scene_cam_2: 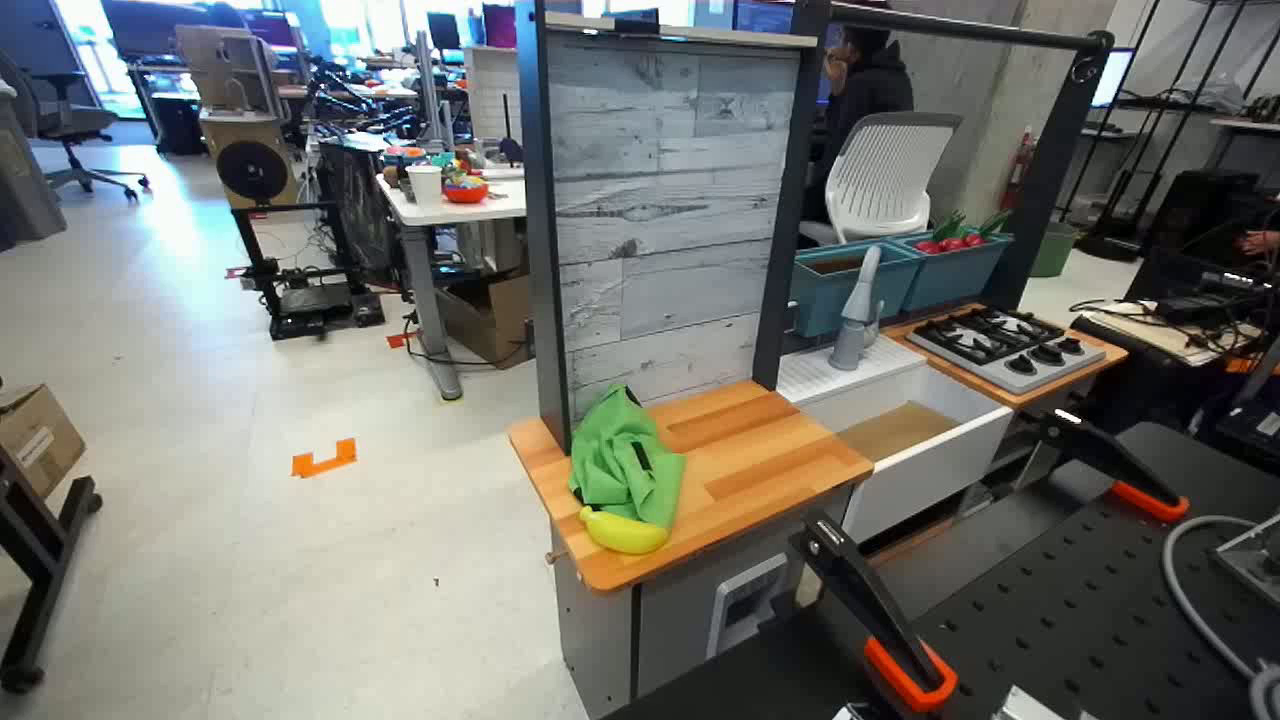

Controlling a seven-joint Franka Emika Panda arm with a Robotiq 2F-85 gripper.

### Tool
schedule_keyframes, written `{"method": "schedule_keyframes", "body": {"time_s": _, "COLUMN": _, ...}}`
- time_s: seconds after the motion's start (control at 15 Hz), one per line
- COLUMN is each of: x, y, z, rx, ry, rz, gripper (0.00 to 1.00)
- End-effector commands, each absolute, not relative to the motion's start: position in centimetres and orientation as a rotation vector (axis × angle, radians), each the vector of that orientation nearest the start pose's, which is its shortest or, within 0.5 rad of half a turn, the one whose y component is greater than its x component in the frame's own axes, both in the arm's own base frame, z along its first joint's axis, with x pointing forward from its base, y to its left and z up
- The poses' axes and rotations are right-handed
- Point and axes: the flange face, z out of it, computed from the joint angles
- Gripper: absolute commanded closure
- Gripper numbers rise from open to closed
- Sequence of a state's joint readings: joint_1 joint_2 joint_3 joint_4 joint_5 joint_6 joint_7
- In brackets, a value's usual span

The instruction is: Slide the green towel to the right.

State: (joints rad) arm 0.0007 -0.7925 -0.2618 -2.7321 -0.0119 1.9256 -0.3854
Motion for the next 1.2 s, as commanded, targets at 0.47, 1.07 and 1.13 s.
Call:
{"method": "schedule_keyframes", "body": {"time_s": 0.47, "x": 31.3, "y": -5.6, "z": 43.4, "rx": -2.951, "ry": -0.266, "rz": -0.027, "gripper": 0.0}}
{"method": "schedule_keyframes", "body": {"time_s": 1.07, "x": 38.8, "y": 4.5, "z": 36.9, "rx": -2.983, "ry": -0.045, "rz": -0.122, "gripper": 0.0}}
{"method": "schedule_keyframes", "body": {"time_s": 1.13, "x": 40.1, "y": 5.4, "z": 35.5, "rx": -2.984, "ry": -0.017, "rz": -0.12, "gripper": 0.0}}
